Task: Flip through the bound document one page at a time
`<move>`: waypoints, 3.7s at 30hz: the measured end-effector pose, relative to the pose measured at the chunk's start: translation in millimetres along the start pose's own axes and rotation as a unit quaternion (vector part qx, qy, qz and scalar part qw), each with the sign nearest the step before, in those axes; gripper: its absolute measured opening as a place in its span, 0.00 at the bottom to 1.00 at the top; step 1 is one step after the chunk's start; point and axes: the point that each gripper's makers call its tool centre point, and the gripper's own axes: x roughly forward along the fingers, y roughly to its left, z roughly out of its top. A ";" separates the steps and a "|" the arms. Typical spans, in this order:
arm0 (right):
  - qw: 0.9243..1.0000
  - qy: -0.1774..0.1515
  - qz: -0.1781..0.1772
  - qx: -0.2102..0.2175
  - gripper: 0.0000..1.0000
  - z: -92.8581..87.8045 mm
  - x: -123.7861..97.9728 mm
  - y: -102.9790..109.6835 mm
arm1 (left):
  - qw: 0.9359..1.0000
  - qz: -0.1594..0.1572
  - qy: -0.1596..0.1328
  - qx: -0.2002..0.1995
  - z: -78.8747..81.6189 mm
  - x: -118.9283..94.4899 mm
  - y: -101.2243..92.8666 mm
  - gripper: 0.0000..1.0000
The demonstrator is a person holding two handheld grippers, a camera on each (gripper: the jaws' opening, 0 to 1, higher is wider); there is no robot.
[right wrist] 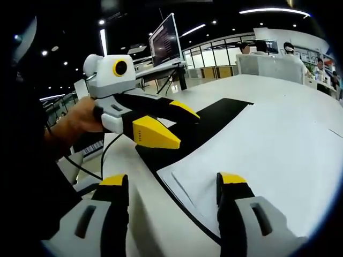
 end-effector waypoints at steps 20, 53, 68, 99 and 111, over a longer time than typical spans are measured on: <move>1.000 -0.003 -0.002 -0.010 0.66 -0.3 -0.5 -0.1 | 0.996 -0.039 0.048 0.061 -17.4 29.4 -9.6 0.38; 1.000 -0.009 -0.001 -0.009 0.61 0.6 -1.7 -3.6 | 0.991 -0.074 0.073 0.081 -35.5 47.4 -13.1 0.39; 1.000 -0.008 -0.002 -0.014 0.57 -0.2 -2.1 -5.7 | 0.993 -0.073 0.050 0.081 -35.3 46.6 -13.9 0.38; 0.999 -0.005 0.019 -0.031 0.42 1.5 -26.2 -15.0 | 0.993 -0.075 0.055 0.076 -36.4 46.8 -11.4 0.37; 0.996 -0.047 0.000 -0.073 0.30 22.5 -77.0 -52.4 | 0.992 -0.075 0.061 0.079 -36.4 46.6 -11.8 0.37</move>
